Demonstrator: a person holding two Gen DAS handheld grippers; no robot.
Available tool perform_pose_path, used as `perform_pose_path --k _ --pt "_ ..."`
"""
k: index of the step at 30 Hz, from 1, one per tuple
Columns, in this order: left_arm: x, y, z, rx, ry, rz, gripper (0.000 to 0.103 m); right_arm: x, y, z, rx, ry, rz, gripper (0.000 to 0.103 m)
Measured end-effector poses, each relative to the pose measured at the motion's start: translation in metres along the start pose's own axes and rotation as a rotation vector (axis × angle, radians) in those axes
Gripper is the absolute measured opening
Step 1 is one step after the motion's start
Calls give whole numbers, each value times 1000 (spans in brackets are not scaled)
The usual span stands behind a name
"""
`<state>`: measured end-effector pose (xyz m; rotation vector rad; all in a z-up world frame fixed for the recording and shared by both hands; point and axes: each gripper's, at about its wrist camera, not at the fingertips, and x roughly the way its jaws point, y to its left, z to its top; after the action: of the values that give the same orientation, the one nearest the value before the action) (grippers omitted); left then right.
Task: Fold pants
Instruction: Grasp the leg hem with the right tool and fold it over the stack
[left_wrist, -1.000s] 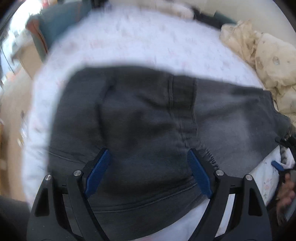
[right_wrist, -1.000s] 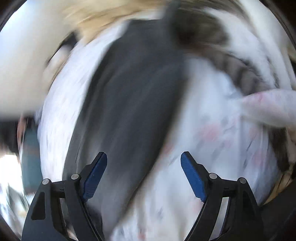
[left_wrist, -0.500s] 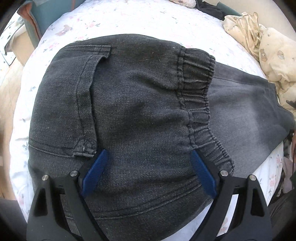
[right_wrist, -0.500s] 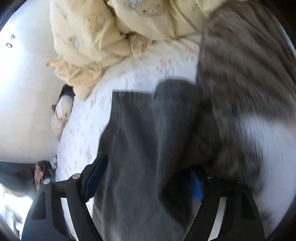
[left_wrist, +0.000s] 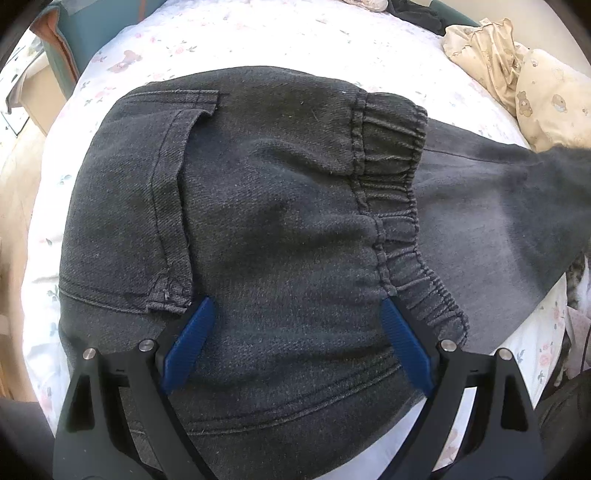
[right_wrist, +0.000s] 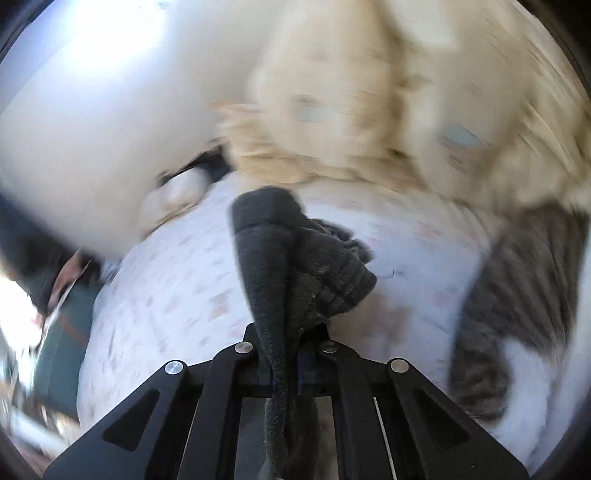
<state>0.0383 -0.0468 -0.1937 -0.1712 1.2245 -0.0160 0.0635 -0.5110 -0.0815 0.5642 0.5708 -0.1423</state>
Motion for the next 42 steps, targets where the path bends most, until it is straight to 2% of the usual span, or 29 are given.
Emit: perform_pose_path --k 3,7,11,14,17,19,21,23,25,27,29,32,33,34,35,37,38,40,42 --pt "-10 8 1 -37 5 -23 89 -14 44 -4 -137 13 94 6" --pt "-37 23 2 -94 -46 -55 89 -28 109 -25 -315 64 257 6" --pt "-53 49 1 -181 -77 -59 89 -43 172 -81 -510 179 428 6" --pt "-52 64 -1 -234 -65 -53 89 -34 205 -149 -628 331 507 6" --pt "-52 73 -3 -267 -54 -48 89 -11 215 -223 -697 531 487 9" --pt "-55 78 -4 -278 -57 -40 89 -5 216 -256 -783 581 419 14" --pt "-58 83 -4 -289 -65 -38 89 -5 213 -265 -792 591 393 19" --pt "-62 88 -7 -299 -71 -47 89 -7 213 -255 -746 633 434 39" --pt "-63 85 -6 -299 -76 -59 89 -14 213 -242 -714 648 464 48" --pt "-65 79 -4 -288 -89 -63 89 -25 214 -229 -653 664 545 48" --pt "-68 75 -1 -275 -109 -60 89 -35 208 -215 -566 632 604 48" --pt "-68 71 1 -263 -123 -51 89 -30 197 -192 -432 579 637 48" --pt "-68 71 1 -262 -121 -46 89 -25 196 -191 -417 563 608 48" --pt "-66 70 -1 -259 -118 -41 89 -20 194 -193 -427 552 535 44" --pt "-64 70 -2 -254 -113 -38 89 -9 194 -201 -449 581 474 37" --pt "-60 65 -1 -241 -108 -38 89 8 200 -227 -508 684 442 18" --pt "-60 62 -2 -231 -108 -38 89 13 204 -243 -562 729 407 19" --pt "-61 54 -1 -201 -117 -47 89 18 209 -266 -655 745 338 20" --pt "-64 42 1 -165 -136 -56 89 15 208 -259 -604 749 369 20"
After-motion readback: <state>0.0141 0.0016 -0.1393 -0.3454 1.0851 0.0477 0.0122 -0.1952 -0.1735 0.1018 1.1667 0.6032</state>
